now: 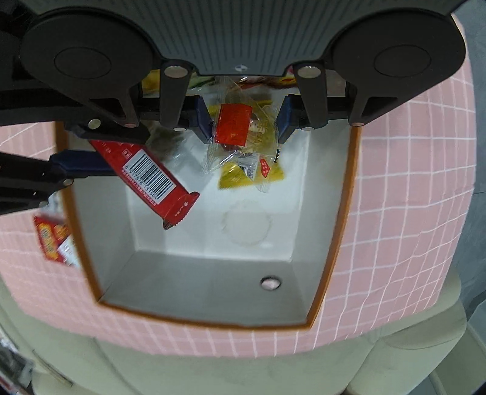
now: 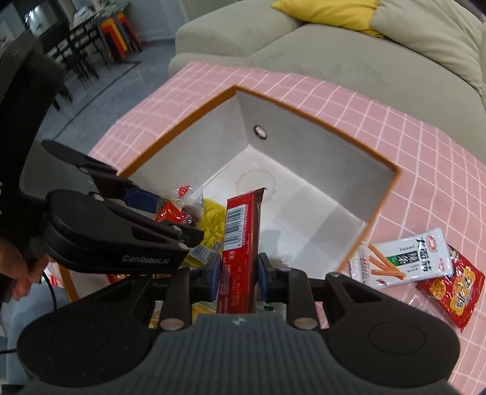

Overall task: Organize snacks
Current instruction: 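Lower both snacks into the box and open both tools to release them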

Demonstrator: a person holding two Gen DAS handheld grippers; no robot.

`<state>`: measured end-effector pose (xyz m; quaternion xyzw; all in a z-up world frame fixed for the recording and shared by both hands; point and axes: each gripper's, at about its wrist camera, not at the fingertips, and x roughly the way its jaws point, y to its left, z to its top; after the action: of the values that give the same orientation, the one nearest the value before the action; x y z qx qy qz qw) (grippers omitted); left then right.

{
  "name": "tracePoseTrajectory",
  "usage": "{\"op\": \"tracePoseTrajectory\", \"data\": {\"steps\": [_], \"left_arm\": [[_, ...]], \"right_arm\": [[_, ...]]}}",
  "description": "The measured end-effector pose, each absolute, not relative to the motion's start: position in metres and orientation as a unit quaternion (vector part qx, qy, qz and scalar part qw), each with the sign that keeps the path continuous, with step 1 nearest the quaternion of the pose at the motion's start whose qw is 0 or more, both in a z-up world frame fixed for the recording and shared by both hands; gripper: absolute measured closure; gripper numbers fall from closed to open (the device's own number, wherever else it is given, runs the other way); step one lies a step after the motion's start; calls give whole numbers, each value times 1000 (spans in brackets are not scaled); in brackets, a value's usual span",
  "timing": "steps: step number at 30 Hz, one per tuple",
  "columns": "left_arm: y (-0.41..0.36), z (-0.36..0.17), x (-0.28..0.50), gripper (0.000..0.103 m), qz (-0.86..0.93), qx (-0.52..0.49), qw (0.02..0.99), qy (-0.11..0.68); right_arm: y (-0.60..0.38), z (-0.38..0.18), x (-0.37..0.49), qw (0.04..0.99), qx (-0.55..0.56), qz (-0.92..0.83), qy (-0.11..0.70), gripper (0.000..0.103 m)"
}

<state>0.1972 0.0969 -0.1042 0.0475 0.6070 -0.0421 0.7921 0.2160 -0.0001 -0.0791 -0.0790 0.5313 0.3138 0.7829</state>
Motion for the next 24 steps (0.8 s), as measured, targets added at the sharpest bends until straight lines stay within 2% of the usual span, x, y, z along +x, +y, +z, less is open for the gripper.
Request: {"op": "tracePoseTrajectory", "data": {"steps": [14, 21, 24], "left_arm": [[92, -117, 203, 50, -34, 113, 766, 632], [93, -116, 202, 51, -31, 118, 765, 633], [94, -114, 201, 50, -31, 117, 765, 632]], "right_arm": [[28, -116, 228, 741, -133, 322, 575, 81], [29, -114, 223, 737, -145, 330, 571, 81], [29, -113, 222, 738, -146, 330, 570, 72]]}}
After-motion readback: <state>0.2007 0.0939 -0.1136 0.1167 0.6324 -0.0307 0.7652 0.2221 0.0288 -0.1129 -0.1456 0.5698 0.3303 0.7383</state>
